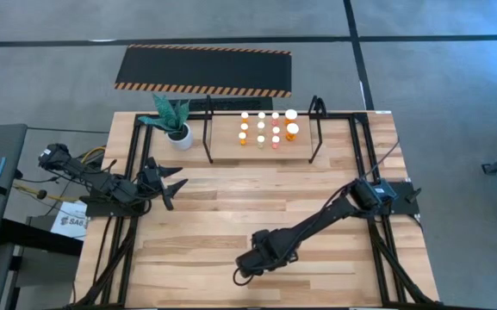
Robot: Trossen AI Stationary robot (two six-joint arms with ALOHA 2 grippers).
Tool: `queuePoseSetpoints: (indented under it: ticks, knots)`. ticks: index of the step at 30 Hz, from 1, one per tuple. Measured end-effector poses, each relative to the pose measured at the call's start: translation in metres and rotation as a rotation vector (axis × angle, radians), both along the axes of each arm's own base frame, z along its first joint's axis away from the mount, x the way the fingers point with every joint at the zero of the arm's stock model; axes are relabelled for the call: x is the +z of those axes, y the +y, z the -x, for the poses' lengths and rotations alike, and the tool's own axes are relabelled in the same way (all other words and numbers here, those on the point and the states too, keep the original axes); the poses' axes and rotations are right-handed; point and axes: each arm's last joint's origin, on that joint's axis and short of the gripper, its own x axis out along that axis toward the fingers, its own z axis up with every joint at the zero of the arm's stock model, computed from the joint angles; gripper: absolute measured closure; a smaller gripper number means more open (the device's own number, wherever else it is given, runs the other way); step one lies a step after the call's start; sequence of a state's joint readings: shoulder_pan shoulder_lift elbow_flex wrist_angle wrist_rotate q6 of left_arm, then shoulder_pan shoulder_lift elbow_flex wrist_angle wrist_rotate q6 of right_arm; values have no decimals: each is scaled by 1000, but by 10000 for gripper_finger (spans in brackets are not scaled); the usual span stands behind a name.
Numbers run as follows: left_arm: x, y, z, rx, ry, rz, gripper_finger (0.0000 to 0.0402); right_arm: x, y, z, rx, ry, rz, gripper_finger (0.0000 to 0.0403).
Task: Pick and place medicine bottles onto shelf by color
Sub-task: Put the big orange pill bottle aligned with the other big orange pill bottles on the shelf
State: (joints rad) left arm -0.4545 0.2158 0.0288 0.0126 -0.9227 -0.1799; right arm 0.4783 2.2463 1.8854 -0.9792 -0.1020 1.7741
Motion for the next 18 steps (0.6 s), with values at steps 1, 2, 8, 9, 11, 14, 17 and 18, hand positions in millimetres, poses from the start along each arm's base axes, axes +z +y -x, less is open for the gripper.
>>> queuePoseSetpoints:
  ticks: [1, 2, 8, 9, 11, 14, 17, 18]
  knots:
    - [0, 0, 0, 0, 0, 0, 193, 0, -2, 0, -3, 11, 6, 169]
    - [0, 0, 0, 0, 0, 0, 193, 0, -4, 1, -6, 23, 11, 166]
    - [0, 0, 0, 0, 0, 0, 193, 4, -27, 0, 25, 100, 61, 164]
    - [0, 0, 0, 0, 0, 0, 193, 7, -32, -1, 35, 109, 69, 164]
    - [0, 0, 0, 0, 0, 0, 193, 12, -42, -3, 60, 127, 82, 164]
    - [0, 0, 0, 0, 0, 0, 193, 21, -60, -5, 104, 167, 116, 164]
    - [0, 0, 0, 0, 0, 0, 193, 31, -80, -7, 155, 188, 173, 165]
    - [0, 0, 0, 0, 0, 0, 193, 34, -86, -8, 174, 192, 198, 167]
